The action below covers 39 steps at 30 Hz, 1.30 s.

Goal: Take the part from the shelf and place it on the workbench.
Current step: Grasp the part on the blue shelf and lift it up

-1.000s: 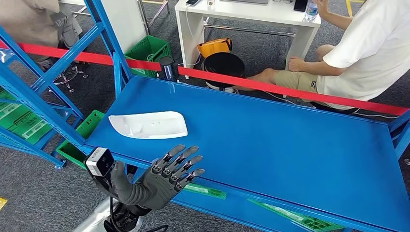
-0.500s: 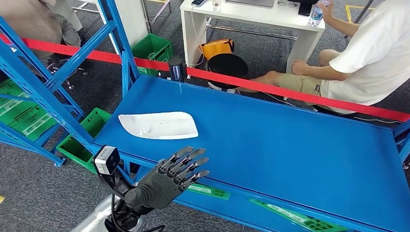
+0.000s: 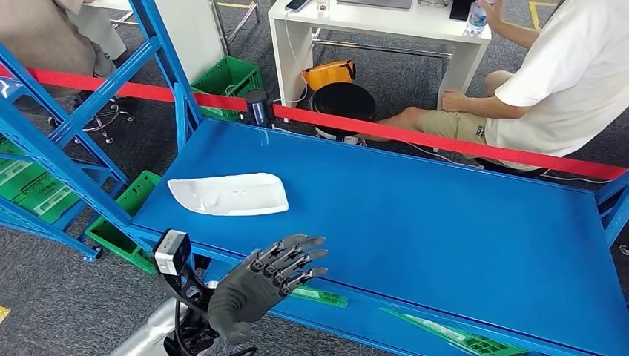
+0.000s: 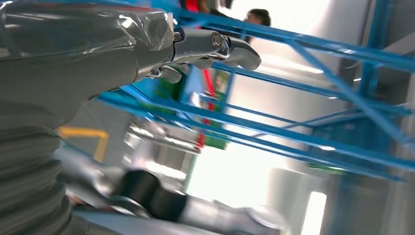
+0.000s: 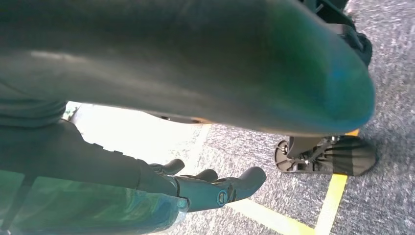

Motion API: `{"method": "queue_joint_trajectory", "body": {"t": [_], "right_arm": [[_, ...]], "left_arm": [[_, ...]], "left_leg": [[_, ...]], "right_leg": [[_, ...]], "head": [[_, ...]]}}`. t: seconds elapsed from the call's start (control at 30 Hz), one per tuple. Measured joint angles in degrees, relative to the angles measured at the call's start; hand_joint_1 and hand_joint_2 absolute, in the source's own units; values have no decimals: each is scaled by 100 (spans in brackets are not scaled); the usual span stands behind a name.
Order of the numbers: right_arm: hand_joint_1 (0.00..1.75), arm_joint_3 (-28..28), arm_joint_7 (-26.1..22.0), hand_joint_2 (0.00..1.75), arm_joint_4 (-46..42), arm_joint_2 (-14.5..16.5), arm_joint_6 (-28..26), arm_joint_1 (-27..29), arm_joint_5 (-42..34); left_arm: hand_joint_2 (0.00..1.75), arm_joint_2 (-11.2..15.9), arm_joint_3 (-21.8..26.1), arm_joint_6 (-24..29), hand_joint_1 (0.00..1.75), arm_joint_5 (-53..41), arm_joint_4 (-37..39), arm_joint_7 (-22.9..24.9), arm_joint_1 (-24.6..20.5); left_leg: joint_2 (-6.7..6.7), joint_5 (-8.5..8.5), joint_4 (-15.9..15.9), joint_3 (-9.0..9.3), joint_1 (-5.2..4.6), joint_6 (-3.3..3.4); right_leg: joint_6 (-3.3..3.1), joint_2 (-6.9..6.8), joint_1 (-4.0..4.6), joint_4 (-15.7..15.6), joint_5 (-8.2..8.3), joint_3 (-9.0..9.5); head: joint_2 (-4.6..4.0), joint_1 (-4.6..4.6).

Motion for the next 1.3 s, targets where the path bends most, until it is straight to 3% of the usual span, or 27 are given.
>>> {"method": "queue_joint_trajectory", "body": {"t": [0.07,0.1,0.23,0.27,0.33,0.4,0.43,0.47,0.53,0.6,0.73,0.8,0.87,0.9,0.93,0.97,1.07,1.13,1.23,1.3], "right_arm": [[0,-2,-11,0,-1,16,-18,-1,-32],[0,-3,-16,0,-1,24,-15,1,-41],[0,-2,-19,0,1,25,21,7,-29],[0,-2,-19,0,0,20,7,2,-26],[0,-2,-5,0,0,10,-8,-4,-22],[0,1,38,0,0,-3,23,-3,-19],[0,5,63,0,-1,-13,44,-5,-17],[0,10,83,0,-1,-27,57,-12,-12],[0,28,110,0,-4,-51,47,-39,-1],[0,52,134,0,-9,-62,25,-65,13],[0,87,165,0,-15,-67,59,-72,4],[0,112,162,0,-15,-68,128,-81,-38],[0,128,132,0,-15,-68,168,-75,-111],[0,130,108,0,-15,-68,168,-64,-155],[0,131,78,0,-15,-68,159,-51,-198],[0,132,49,0,-15,-67,142,-40,-240],[0,132,-15,0,-15,-50,55,-31,-337],[0,132,-31,0,-15,-37,-9,-31,-387],[0,132,-32,0,-15,-26,-75,-26,-428],[0,132,-33,0,-15,-35,-86,-28,-435]], "left_arm": [[175,-9,1,166,0,-312,5,-57,-55],[175,-16,3,279,0,-432,9,-81,-80],[175,-45,36,714,0,-827,21,-190,-106],[175,-54,54,788,0,-914,21,-226,-110],[175,-63,91,922,0,-1130,27,-295,-103],[175,-63,122,1190,0,-1552,34,-374,-76],[175,-62,139,1415,0,-1891,36,-422,-66],[175,-60,157,1694,0,-2304,36,-472,-60],[175,-55,197,2293,0,-3181,36,-531,-57],[175,-44,234,2813,0,-3879,36,-498,-58],[175,-38,258,3746,0,-5044,72,-197,-75],[175,-51,260,4278,0,-5732,154,-27,-120],[175,-77,254,4753,0,-6342,275,125,-161],[175,-92,250,4944,0,-6592,338,197,-171],[175,-107,246,5115,0,-6826,395,267,-179],[175,-124,243,5263,0,-7035,439,331,-191],[175,-173,238,5639,0,-7620,515,495,-275],[175,-192,225,5841,0,-8000,578,598,-355],[175,-210,197,5978,0,-8305,707,697,-483],[175,-240,183,5997,0,-8342,776,718,-560]], "left_leg": [[1,213,-671,331,-26,71],[0,228,-821,401,-43,99],[8,286,-965,475,-55,201],[14,319,-1016,507,-43,229],[21,346,-1049,526,-43,256],[13,343,-1041,515,-59,255],[5,340,-1034,513,-62,252],[-4,333,-1020,513,-62,243],[-21,297,-963,502,-72,198],[-27,259,-891,469,-97,147],[-23,180,-784,402,-77,80],[-18,-89,-337,188,-48,12],[-15,-420,436,-178,-24,-37],[-15,-490,716,-320,-17,-42],[-14,-453,797,-370,-12,-34],[-14,-308,640,-306,-11,-9],[-17,204,-466,214,-51,140],[-15,244,-784,359,-92,210],[-8,300,-930,429,-87,253],[7,372,-1045,496,-59,286]], "right_leg": [[17,12,32,0,1,-7],[35,12,38,-3,4,-16],[136,-2,35,64,-35,-67],[126,-7,39,250,-133,-155],[83,-13,38,964,-450,-489],[102,-14,34,1539,-632,-759],[144,-14,31,1521,-594,-749],[199,-15,26,1277,-475,-627],[269,-23,18,495,-189,-231],[222,-25,21,64,-58,-17],[106,-15,10,31,-38,-4],[52,-13,-9,24,-31,1],[24,-14,3,25,-32,-3],[23,-14,11,26,-33,-3],[22,-11,20,26,-34,0],[22,-4,31,26,-34,7],[26,21,62,20,-33,17],[45,23,66,11,-24,-4],[100,9,72,21,-28,-33],[92,0,78,384,-212,-207]], "head": [[0,2],[0,2],[0,6],[0,10],[0,16],[0,17],[0,19],[0,19],[0,19],[0,15],[0,12],[0,7],[0,4],[0,4],[0,3],[0,3],[0,8],[0,11],[0,14],[0,21]]}}
